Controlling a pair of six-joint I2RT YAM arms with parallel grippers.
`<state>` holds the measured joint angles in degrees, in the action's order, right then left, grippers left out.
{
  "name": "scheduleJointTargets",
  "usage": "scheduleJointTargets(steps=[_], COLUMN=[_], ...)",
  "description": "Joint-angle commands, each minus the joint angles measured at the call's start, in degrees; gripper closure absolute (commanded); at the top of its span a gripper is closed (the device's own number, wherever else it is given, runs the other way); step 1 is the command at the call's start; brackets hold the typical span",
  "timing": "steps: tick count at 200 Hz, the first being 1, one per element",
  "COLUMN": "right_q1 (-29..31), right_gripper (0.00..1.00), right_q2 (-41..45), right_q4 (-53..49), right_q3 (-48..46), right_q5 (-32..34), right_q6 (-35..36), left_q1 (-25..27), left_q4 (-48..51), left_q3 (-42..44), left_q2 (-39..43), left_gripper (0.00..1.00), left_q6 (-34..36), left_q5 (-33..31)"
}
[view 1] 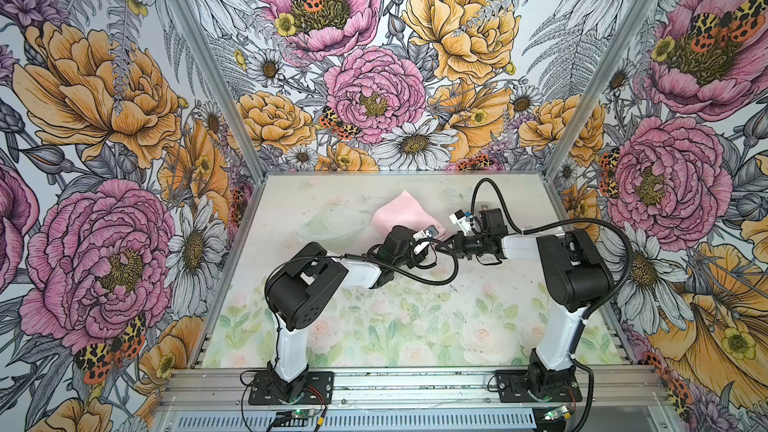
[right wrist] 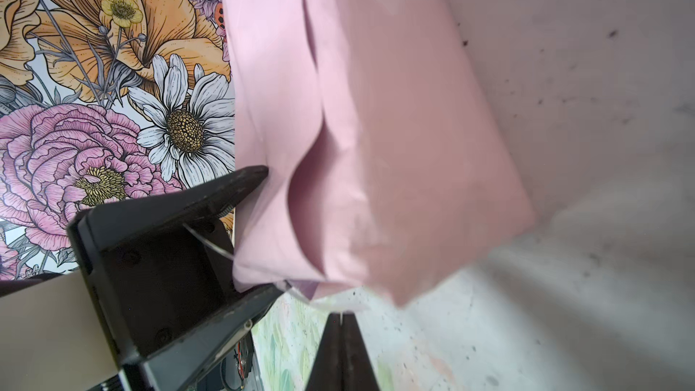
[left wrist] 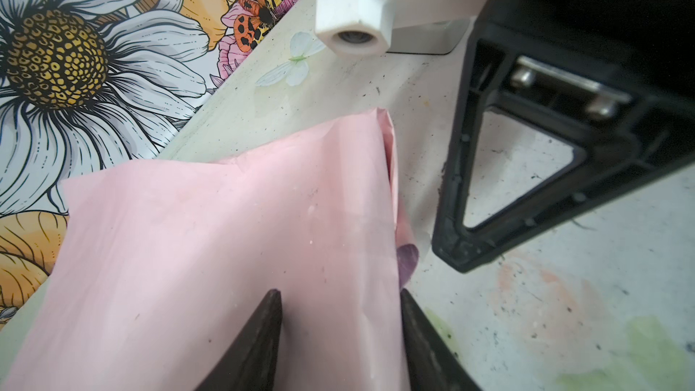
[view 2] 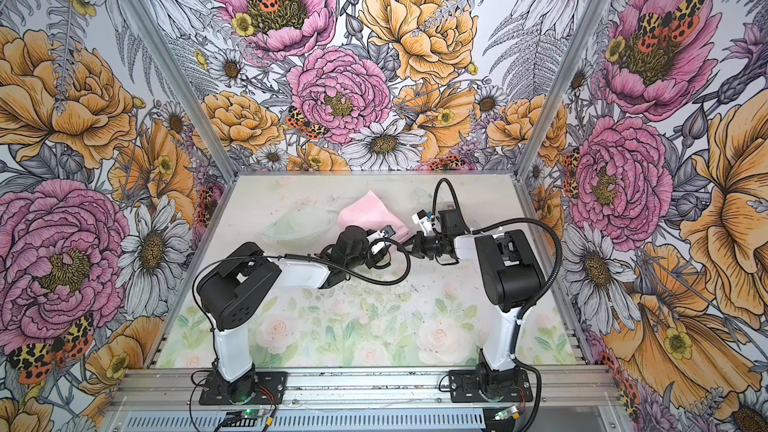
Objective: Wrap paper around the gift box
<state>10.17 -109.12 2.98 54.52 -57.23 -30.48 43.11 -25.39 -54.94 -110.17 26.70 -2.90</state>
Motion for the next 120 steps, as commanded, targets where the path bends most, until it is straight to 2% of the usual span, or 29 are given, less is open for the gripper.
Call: scheduleJointTargets(steps=[1,120], right_q1=[0.45,1.53], right_gripper=[1.00,1.00], right_q2=[0.45,-1.52], right_q4=[2.53,3.48], right_q3=[-0.20,0.07], right_q5=[0.34,2.19], right_q6=[-1.10,-2.95], left_q1=[0.00,0.09], left_q4=[10.37,10.36], left_q3=[2.55,2.46], left_q2=[-4.33,-4.44], left_gripper=[0.52,0.52], left_q6=[-2.32,-2.35], left_q5=[3.48,3.42])
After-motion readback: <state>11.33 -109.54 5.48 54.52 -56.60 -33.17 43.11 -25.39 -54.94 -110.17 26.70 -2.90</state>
